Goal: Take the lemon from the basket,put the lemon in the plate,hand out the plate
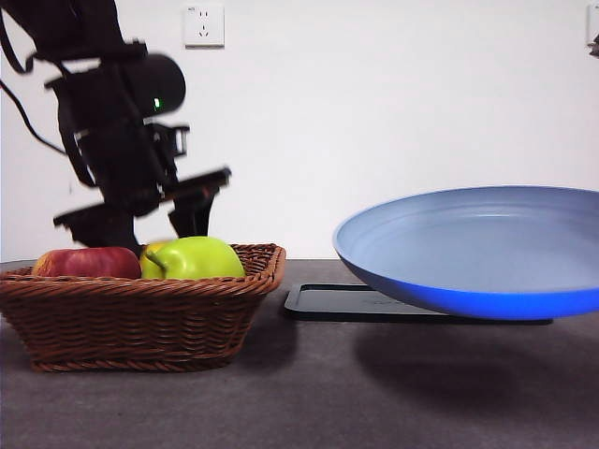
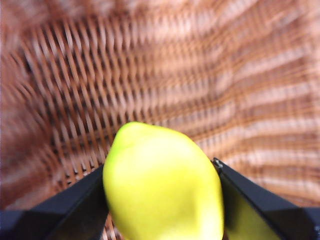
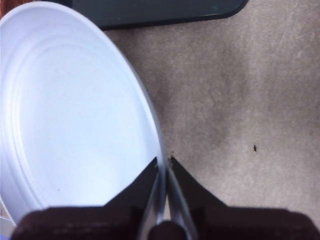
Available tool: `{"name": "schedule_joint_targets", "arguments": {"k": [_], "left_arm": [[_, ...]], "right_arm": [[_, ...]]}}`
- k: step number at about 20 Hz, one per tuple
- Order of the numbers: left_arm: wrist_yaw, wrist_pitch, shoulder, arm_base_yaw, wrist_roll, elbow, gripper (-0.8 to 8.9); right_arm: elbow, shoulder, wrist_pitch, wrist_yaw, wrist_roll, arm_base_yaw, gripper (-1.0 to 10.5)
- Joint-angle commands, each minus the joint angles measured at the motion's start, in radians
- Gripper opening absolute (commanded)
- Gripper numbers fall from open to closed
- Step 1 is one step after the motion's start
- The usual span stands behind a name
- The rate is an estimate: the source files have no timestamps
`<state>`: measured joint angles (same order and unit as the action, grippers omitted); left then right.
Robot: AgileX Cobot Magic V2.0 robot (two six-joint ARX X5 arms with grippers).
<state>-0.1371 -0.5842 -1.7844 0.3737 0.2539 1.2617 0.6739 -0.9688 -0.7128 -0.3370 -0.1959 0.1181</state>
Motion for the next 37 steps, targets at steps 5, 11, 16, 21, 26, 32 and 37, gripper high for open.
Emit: {"name": "schedule_joint_targets", "arguments": {"k": [5,11,16,21,26,32,37], "left_arm": [[-0.208,-0.019,0.339,0.067,-0.044,0.017,2.18],[-0.071,0.015,0.335,0.443,-0.085,0.017,2.18],[0.084,0.065,0.224,0.618,-0.156,0.016,2.19],[0.084,0.065,0.110,0.660,-0.158,0.016,2.77],[0.082,0.059,0.084,0.674,-0.158,0.016,4.04],[0.084,0.034,0.116,0.664,-0.153,0.017,4.03],[0.085,-0.084,0.275,0.614,-0.152,0.017,4.03]], "right_arm": [[0.010,-0.029,0.028,-0.126,-0.103,0.003,0.0],[0.010,-0.075,0.023,-0.135,-0.121,0.081,0.0],[0.010,-0.075,0.022,-0.136,-0.128,0.109,0.0],[0.010,-0.075,0.000,-0.136,-0.125,0.109,0.0],[0.010,-0.075,0.000,-0.136,-0.125,0.109,0.0],[0.010,-0.075,-0.008,-0.135,-0.129,0.108,0.0],[0.013,-0.087,-0.008,-0.126,-0.129,0.092,0.0]]}}
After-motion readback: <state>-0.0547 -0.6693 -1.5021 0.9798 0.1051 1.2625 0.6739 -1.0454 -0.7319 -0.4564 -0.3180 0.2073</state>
